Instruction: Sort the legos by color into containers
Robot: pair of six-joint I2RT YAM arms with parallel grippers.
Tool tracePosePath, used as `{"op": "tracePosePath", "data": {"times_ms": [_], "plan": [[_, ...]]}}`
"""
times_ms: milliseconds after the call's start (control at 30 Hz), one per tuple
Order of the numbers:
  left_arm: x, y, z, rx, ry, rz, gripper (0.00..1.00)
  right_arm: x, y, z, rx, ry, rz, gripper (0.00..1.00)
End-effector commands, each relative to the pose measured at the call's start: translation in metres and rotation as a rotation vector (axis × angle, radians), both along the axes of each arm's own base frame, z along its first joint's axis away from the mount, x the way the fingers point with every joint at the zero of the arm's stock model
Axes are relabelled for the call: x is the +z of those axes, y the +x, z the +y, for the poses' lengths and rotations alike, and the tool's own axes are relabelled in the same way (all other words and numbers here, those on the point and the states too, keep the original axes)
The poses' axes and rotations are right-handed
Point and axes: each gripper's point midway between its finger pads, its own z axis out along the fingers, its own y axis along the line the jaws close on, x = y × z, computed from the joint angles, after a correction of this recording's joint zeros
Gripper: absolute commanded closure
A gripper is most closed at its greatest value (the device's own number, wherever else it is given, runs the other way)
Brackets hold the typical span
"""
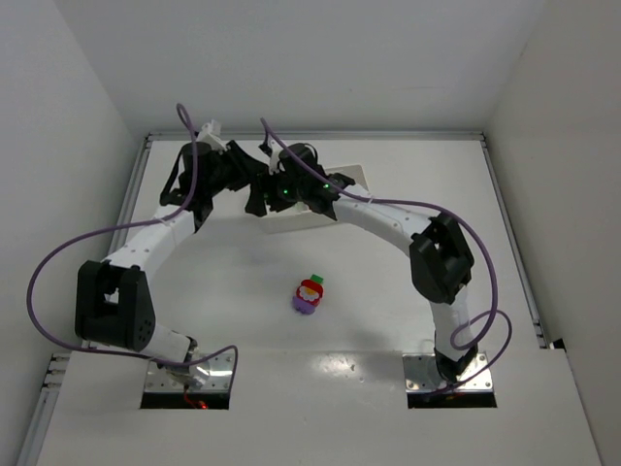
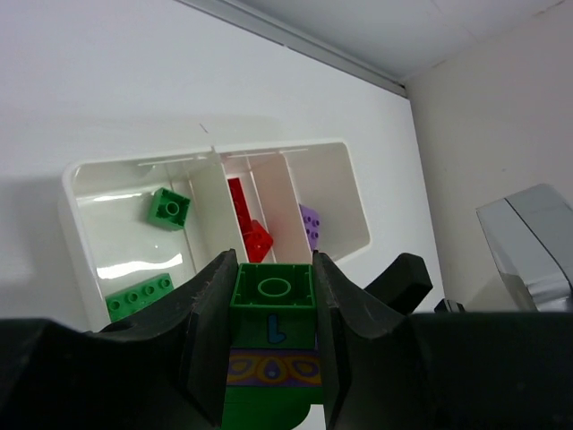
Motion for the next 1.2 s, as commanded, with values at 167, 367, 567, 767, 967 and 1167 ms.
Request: {"op": "tracePosePath", "data": {"times_ms": [167, 367, 567, 767, 967, 1167], "plan": [[0.031, -0.020, -0.016, -0.074, -0.077, -0.076, 1.00, 0.030, 0.013, 0.009, -0.023, 0.062, -0.073, 0.39], [0.030, -0.025, -0.010, -0.064, -0.078, -0.082, 1.00, 0.042, 0.026, 0.008, -0.064, 0.060, -0.120, 0.70], [0.025, -0.021, 0.004, -0.026, -0.105, -0.066, 1.00, 0.048, 0.024, 0.009, -0.050, 0.040, -0.164, 1.00], [0.038, -0.012, 0.046, 0.078, -0.103, -0.104, 1.00, 0.054, -0.015, 0.031, 0.104, 0.067, -0.158, 1.00], [0.042, -0.011, 0.076, 0.139, -0.046, -0.140, 1.00, 0.059, -0.058, 0.043, 0.237, 0.048, -0.205, 1.00], [0.025, -0.013, 0.077, 0.055, 0.130, -0.095, 1.00, 0.038, -0.062, -0.016, 0.194, -0.108, -0.237, 1.00]]}}
